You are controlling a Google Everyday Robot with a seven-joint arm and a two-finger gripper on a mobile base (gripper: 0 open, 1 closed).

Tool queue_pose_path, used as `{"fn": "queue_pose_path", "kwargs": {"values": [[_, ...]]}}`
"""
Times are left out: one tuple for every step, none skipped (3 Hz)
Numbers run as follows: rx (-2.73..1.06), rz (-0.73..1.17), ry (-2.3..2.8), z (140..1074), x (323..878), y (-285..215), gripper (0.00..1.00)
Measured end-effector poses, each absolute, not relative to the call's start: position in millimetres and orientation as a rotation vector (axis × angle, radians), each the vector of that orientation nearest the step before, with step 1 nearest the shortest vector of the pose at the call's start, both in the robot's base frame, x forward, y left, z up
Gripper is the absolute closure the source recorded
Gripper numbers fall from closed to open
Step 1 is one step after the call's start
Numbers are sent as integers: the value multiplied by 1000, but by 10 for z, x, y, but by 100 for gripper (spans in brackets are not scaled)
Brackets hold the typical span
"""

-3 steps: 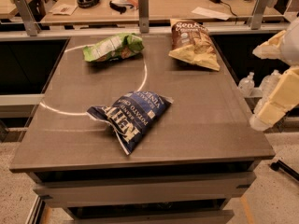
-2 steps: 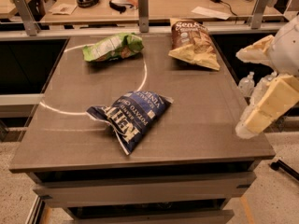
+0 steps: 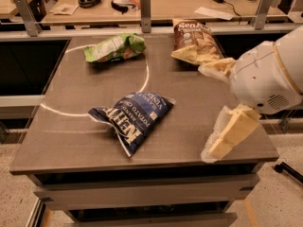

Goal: Pick blue chip bag

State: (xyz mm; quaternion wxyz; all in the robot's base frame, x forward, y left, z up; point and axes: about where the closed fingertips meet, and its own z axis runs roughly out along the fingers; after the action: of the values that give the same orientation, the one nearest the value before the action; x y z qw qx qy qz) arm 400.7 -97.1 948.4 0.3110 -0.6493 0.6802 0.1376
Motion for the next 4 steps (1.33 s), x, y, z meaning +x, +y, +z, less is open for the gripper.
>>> {"fn": "queue_pose_path", "kwargs": {"values": [[-1717, 360, 1727, 9358, 4165, -714, 0], [-1725, 361, 1658, 9315, 4303, -475, 0], [-1722, 355, 1653, 9325, 4318, -463, 0], [-1733, 337, 1634, 9408, 4338, -389, 0]]}}
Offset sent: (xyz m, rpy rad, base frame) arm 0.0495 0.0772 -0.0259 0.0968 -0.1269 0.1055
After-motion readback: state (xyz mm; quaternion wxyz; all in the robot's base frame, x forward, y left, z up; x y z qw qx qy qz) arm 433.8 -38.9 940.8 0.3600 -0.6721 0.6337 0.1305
